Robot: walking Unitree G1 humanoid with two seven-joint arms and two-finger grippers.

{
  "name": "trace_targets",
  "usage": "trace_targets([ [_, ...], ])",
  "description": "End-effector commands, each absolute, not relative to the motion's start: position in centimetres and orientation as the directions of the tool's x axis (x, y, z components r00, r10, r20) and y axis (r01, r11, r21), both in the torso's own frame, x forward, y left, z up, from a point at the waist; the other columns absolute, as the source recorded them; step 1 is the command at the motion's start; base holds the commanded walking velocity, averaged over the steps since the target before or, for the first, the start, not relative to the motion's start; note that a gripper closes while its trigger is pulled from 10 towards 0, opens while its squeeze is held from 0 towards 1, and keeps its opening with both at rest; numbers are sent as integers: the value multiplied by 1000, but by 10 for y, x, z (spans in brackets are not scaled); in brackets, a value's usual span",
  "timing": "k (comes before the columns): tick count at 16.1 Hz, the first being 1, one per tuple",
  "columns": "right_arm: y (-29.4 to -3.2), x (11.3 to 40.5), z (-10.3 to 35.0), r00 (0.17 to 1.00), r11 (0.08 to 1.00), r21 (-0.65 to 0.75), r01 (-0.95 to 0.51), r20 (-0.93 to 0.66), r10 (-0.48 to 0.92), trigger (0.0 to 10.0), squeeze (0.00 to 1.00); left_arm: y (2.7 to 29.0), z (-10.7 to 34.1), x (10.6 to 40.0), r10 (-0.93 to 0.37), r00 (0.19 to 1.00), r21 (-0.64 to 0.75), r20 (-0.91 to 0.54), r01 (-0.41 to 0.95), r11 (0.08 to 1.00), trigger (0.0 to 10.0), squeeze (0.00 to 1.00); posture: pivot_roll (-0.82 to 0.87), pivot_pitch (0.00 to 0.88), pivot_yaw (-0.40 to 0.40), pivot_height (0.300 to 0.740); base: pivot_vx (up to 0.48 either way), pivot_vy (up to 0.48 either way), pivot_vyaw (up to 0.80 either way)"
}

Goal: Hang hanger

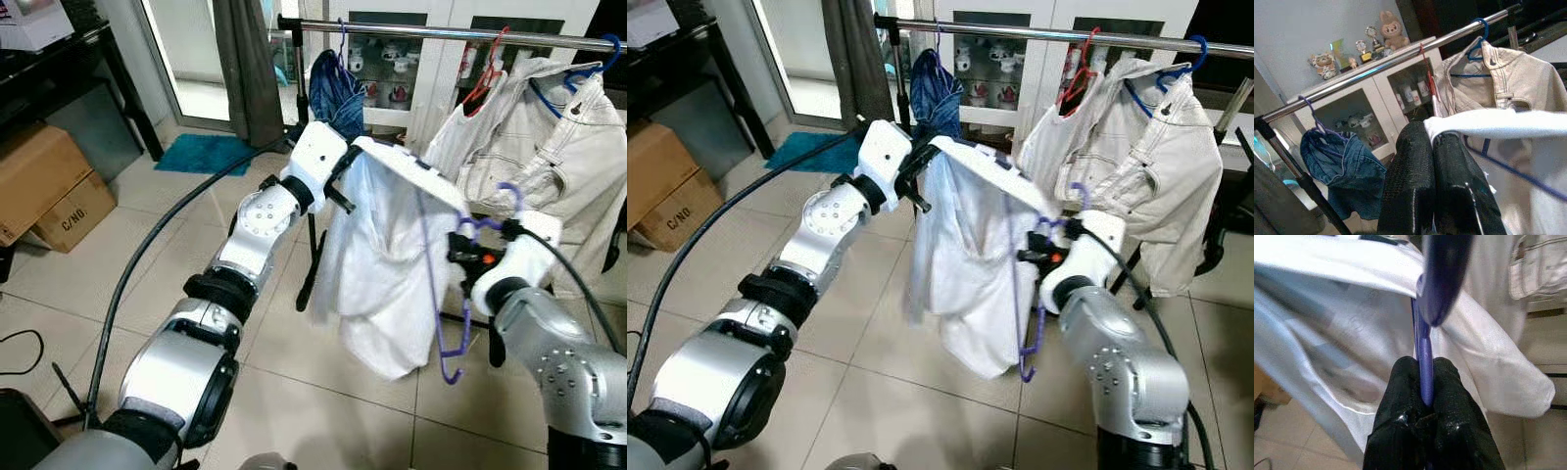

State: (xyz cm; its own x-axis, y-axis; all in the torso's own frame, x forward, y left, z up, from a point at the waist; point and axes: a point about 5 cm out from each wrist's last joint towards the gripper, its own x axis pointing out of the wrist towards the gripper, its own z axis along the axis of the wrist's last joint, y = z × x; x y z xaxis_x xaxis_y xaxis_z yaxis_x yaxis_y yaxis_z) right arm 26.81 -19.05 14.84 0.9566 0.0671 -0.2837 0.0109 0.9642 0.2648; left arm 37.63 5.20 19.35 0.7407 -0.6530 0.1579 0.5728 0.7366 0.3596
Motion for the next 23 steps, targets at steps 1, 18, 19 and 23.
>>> trace_targets([
  [1,-197,268,154,962,965,257,61,-274,12,10000,0,53,189,374,-653,744,361,142,576,734,0,0,59,0,101,740,0,0,0],
  [18,-208,282,160,955,996,84,42,-297,-16,10000,0,28,127,344,-668,736,209,-108,674,709,0,0,42,0,72,740,0,0,0],
  [19,-207,272,143,930,996,86,36,-366,-2,10000,0,41,132,350,-625,775,204,-92,629,750,0,0,46,0,61,740,0,0,0],
  [23,-234,254,114,870,982,25,186,-469,-153,10000,0,65,142,357,-557,829,194,-48,554,810,0,0,53,0,49,740,0,0,0],
])
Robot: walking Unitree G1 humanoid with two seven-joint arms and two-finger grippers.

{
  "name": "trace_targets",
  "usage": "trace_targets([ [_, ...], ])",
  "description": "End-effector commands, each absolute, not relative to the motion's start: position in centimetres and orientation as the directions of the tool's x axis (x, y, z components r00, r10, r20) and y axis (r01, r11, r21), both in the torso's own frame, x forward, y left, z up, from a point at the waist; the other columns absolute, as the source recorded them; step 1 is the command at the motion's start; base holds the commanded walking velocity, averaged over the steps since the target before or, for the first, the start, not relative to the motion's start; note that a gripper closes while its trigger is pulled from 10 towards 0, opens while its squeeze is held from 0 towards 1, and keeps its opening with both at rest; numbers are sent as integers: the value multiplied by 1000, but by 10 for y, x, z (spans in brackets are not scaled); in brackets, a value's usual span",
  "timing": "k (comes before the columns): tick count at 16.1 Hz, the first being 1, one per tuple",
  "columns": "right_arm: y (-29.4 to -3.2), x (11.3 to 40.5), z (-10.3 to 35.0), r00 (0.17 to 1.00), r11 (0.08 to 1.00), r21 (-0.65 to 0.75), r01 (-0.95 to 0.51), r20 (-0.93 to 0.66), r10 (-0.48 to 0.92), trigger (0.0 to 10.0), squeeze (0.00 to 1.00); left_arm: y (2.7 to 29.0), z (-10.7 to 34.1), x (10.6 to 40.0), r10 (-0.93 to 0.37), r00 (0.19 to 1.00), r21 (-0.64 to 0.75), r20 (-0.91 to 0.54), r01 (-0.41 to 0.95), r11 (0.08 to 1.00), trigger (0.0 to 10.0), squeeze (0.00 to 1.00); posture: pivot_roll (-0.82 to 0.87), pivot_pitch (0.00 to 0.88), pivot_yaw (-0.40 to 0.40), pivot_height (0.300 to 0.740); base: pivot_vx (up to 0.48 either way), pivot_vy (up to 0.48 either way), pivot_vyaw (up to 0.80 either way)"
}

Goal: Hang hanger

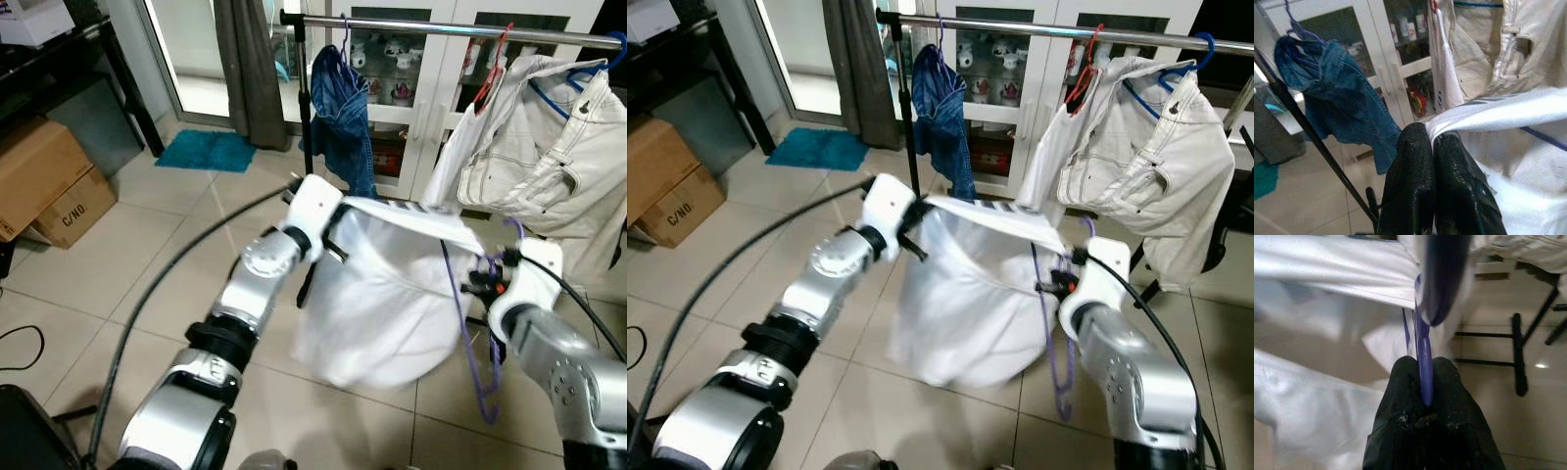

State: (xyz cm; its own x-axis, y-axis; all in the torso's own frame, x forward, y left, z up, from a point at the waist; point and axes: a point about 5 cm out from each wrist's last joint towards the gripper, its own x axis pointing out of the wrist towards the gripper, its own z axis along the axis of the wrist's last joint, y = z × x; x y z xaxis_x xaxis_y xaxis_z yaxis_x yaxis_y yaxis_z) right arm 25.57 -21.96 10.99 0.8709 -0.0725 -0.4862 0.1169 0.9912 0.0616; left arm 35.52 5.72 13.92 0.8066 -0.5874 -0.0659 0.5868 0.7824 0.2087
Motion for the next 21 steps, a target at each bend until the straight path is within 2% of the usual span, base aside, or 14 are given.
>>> trace_targets([
  [1,-235,255,117,873,982,25,185,-463,-153,10000,0,65,143,357,-558,828,193,-46,556,809,0,0,53,0,49,740,0,0,0],
  [5,-237,262,127,879,966,39,257,-424,-217,10000,0,44,148,348,-628,778,174,-23,622,763,0,0,51,0,51,740,0,0,0],
  [7,-238,269,130,881,946,89,311,-401,-252,10000,0,22,148,336,-705,709,162,-16,697,698,0,0,51,0,51,740,0,0,0],
  [8,-234,278,136,887,936,121,332,-377,-266,10000,0,1,145,324,-769,639,160,-32,763,627,0,0,51,0,51,740,0,0,0],
  [9,-230,286,143,905,926,177,332,-337,-260,10000,0,-9,141,318,-790,610,167,-55,786,595,0,0,51,0,52,740,0,0,0],
  [12,-214,315,192,984,947,269,178,-63,-167,10000,0,-15,132,319,-770,629,164,-109,775,610,0,0,48,0,58,740,0,0,0],
  [14,-204,322,209,995,963,256,84,28,-95,10000,0,-7,134,322,-751,651,162,-109,757,633,0,0,52,0,52,740,0,0,0],
  [21,-202,327,201,998,989,132,61,24,-65,10000,0,-12,136,318,-772,629,163,-92,774,611,0,0,54,0,47,740,0,0,0],
])
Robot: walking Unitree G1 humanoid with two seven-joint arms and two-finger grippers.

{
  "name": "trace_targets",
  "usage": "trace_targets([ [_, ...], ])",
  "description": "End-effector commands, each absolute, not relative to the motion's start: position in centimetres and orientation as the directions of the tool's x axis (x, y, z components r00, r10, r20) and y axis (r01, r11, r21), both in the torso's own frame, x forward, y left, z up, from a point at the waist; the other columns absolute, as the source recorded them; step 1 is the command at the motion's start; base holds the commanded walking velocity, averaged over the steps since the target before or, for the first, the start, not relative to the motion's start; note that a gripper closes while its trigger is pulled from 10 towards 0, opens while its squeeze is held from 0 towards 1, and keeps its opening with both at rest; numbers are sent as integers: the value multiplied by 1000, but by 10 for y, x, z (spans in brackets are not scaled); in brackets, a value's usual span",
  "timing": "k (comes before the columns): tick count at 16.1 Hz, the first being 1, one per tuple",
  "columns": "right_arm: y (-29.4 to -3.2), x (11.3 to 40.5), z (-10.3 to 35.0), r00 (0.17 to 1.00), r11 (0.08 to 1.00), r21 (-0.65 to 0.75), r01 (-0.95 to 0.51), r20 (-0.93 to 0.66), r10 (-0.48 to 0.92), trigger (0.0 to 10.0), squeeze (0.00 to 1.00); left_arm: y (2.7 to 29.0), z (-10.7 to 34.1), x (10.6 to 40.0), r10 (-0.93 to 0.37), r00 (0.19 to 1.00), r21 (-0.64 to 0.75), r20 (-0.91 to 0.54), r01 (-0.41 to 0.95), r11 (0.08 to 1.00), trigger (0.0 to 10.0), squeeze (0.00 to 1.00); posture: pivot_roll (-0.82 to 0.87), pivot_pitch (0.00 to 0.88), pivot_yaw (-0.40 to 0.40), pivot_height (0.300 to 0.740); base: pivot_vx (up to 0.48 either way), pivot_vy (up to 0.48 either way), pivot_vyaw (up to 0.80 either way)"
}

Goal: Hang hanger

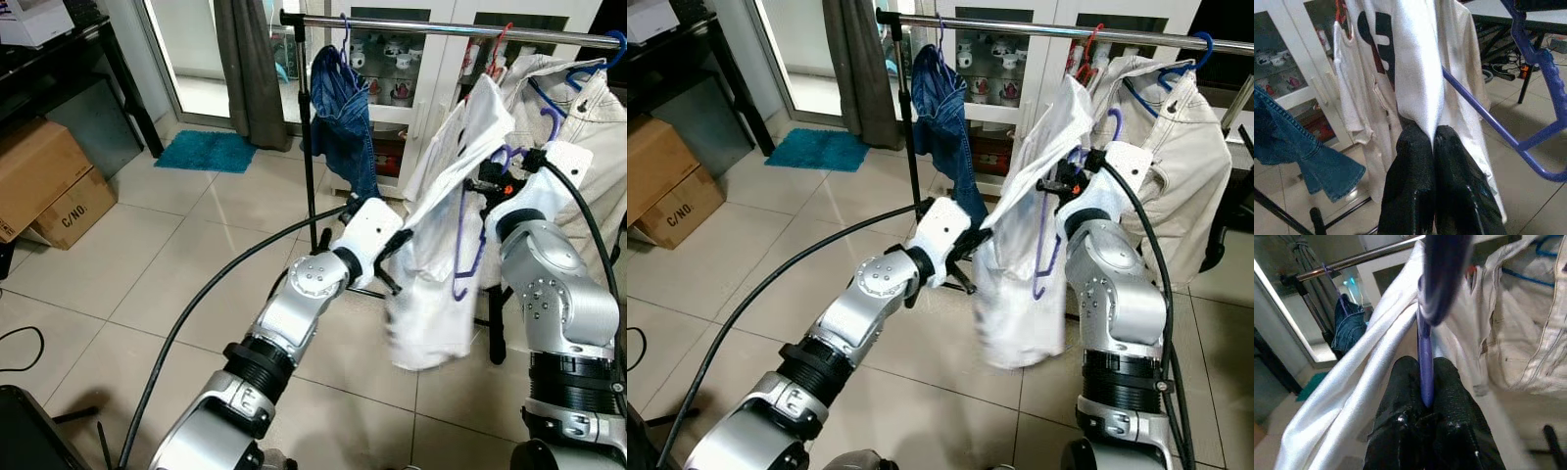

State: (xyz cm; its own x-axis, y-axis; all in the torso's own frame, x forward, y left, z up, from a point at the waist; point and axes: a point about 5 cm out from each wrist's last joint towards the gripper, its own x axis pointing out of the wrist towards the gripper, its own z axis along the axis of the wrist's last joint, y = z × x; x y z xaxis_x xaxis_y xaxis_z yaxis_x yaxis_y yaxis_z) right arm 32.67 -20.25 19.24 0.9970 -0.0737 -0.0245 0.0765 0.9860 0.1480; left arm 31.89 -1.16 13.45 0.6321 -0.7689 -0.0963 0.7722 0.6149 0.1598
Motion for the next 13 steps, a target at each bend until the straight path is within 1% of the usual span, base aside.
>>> trace_targets([
  [1,-204,328,203,997,993,102,65,32,-68,10000,0,-11,134,318,-771,627,167,-109,776,608,0,0,53,0,49,740,0,0,0],
  [5,-209,329,213,996,993,103,54,61,-61,10000,0,3,121,327,-675,710,195,-200,704,682,0,0,50,0,52,740,0,0,0],
  [6,-207,329,213,997,993,104,47,63,-54,10000,0,5,120,329,-656,725,205,-210,689,696,10000,0,52,0,51,740,0,0,0],
  [7,-206,330,214,997,994,107,34,67,-41,10000,0,6,118,328,-666,714,158,-219,699,697,10000,0,54,0,48,740,0,0,0],
  [8,-203,330,214,997,994,110,18,66,-25,10000,0,4,120,325,-704,681,133,-200,731,670,10000,1000,54,0,48,740,0,0,0],
  [10,-202,330,212,998,993,115,12,64,-20,10000,0,0,121,321,-737,649,115,-189,760,640,10000,1000,60,0,42,740,0,0,0],
  [11,-201,330,212,998,993,119,10,62,-18,10000,0,-3,122,317,-762,620,100,-184,784,613,10000,1000,64,0,40,740,0,0,0],
  [13,-201,331,212,998,992,126,9,63,-17,10000,0,-6,119,313,-787,584,92,-198,811,578,10000,1000,65,0,43,740,0,0,0],
])
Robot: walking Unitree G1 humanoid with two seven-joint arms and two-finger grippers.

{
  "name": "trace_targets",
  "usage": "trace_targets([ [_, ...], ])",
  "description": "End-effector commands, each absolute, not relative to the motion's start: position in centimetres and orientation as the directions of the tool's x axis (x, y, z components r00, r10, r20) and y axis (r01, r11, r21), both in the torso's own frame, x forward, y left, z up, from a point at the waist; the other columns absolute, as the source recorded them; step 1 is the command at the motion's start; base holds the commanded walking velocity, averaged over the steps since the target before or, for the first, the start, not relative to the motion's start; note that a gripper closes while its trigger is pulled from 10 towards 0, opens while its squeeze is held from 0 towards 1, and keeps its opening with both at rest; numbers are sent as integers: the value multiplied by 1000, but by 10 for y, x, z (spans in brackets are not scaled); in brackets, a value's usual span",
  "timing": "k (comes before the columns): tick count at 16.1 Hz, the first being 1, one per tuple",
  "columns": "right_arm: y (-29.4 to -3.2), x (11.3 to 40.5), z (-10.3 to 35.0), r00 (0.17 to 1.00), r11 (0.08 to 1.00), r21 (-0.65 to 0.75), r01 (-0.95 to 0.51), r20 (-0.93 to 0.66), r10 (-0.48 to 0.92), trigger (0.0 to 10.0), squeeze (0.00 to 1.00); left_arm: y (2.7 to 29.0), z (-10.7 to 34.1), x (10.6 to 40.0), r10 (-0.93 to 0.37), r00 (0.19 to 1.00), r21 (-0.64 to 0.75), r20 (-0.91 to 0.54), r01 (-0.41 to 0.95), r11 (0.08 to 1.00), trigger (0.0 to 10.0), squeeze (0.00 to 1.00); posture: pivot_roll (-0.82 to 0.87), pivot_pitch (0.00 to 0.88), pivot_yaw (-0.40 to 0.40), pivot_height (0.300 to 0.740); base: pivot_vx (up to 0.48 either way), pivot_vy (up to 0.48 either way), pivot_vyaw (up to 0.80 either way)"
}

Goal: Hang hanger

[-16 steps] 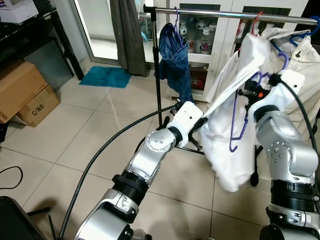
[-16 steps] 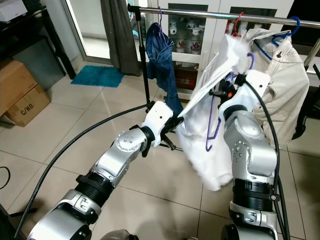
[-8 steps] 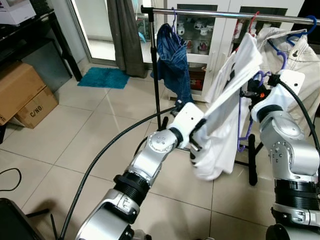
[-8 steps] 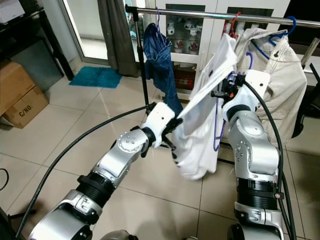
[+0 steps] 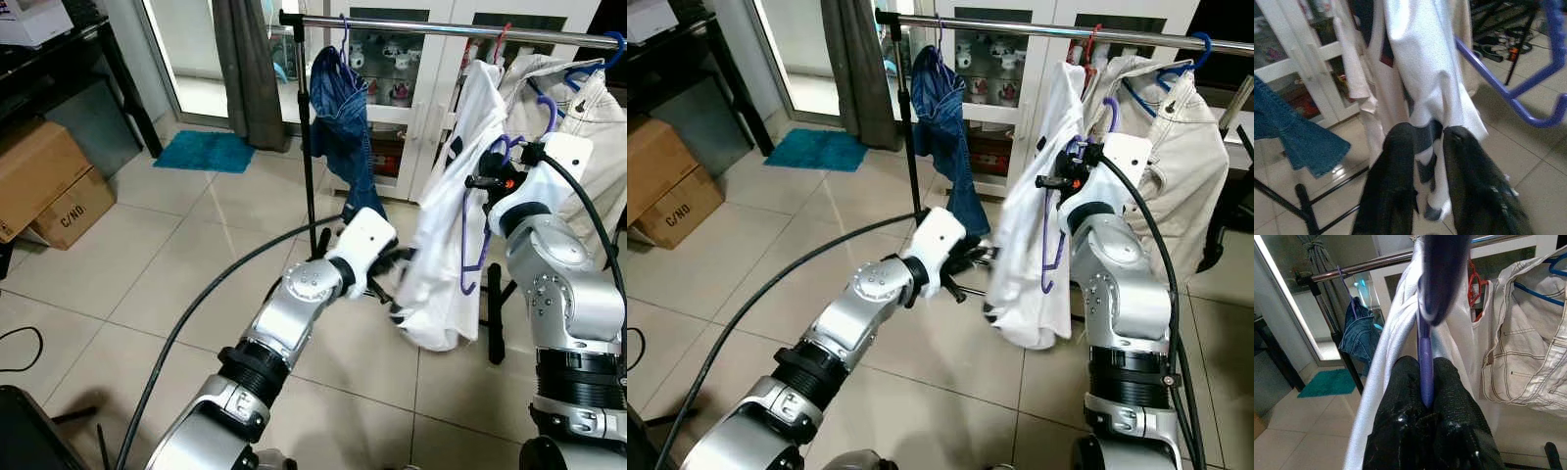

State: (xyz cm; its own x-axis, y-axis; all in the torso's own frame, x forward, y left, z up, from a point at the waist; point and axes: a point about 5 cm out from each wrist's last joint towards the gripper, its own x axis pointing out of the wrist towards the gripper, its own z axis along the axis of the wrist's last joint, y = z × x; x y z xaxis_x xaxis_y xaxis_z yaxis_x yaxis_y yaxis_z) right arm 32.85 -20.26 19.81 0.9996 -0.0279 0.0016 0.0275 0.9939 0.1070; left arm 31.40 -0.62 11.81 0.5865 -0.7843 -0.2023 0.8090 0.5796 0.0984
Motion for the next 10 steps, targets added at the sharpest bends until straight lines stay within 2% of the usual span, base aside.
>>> trace_targets([
  [1,-201,331,212,998,992,126,7,66,-16,10000,0,-5,119,312,-797,569,85,-204,821,564,10000,1000,66,0,46,740,0,0,0],
  [3,-205,330,212,997,993,119,14,69,-23,10000,0,1,118,315,-797,562,86,-221,826,558,10000,1000,66,0,51,740,0,0,0],
  [7,-209,328,215,997,996,94,4,80,-12,10000,0,30,115,332,-713,649,140,-265,757,638,10000,1000,64,0,57,740,0,0,0],
  [10,-211,327,215,997,996,85,-12,82,5,10000,0,32,127,327,-814,558,25,-160,827,562,10000,1000,72,0,53,740,0,0,0],
])
